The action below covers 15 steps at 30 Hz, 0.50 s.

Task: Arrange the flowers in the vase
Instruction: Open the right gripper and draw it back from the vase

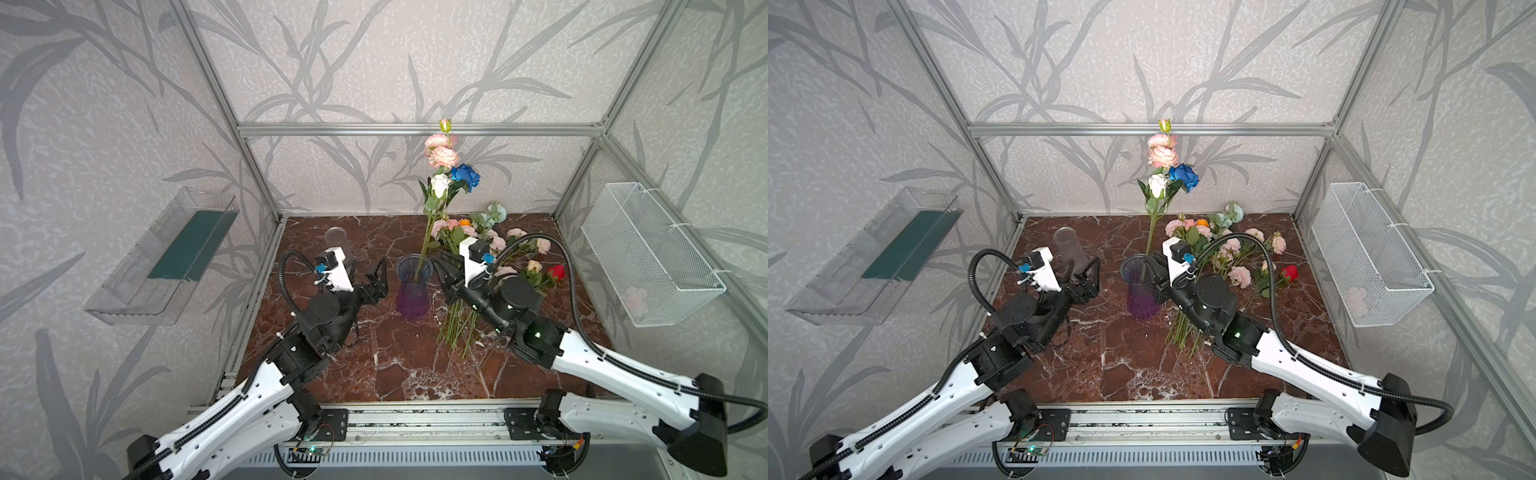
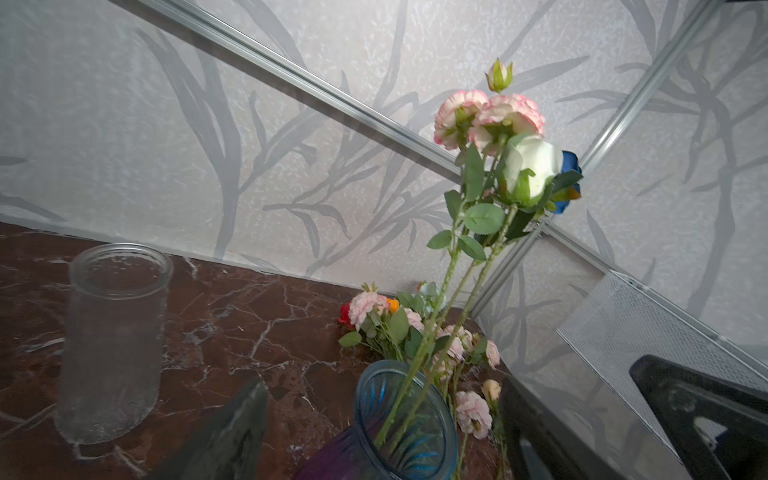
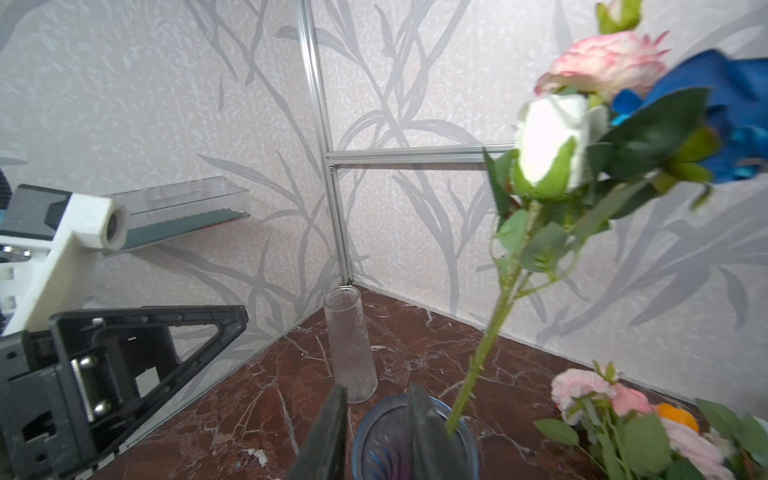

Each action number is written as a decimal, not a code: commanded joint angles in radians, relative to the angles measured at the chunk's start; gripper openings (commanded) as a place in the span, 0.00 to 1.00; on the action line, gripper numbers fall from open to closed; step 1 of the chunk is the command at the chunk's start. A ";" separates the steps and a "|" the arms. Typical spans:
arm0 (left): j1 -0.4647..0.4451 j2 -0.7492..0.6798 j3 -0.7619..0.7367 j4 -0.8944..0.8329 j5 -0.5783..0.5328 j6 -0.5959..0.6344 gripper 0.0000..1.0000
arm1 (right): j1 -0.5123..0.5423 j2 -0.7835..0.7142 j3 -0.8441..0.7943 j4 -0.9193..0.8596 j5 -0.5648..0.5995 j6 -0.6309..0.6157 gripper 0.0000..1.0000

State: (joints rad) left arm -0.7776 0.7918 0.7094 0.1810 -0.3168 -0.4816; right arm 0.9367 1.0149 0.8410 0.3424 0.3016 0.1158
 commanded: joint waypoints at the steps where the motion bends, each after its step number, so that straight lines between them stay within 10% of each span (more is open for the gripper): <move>1: -0.005 0.065 0.061 0.027 0.284 0.000 0.85 | -0.089 -0.073 -0.051 -0.182 0.106 0.076 0.24; 10: -0.086 0.303 0.198 -0.074 0.610 -0.017 0.83 | -0.681 -0.001 -0.149 -0.451 -0.328 0.456 0.20; 15: -0.112 0.351 0.233 -0.132 0.623 -0.001 0.83 | -0.778 0.202 -0.108 -0.489 -0.429 0.493 0.19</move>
State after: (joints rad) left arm -0.8829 1.1397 0.9028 0.0959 0.2535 -0.4908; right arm 0.1806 1.1492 0.7055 -0.0849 -0.0017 0.5358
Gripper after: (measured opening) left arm 0.828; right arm 0.187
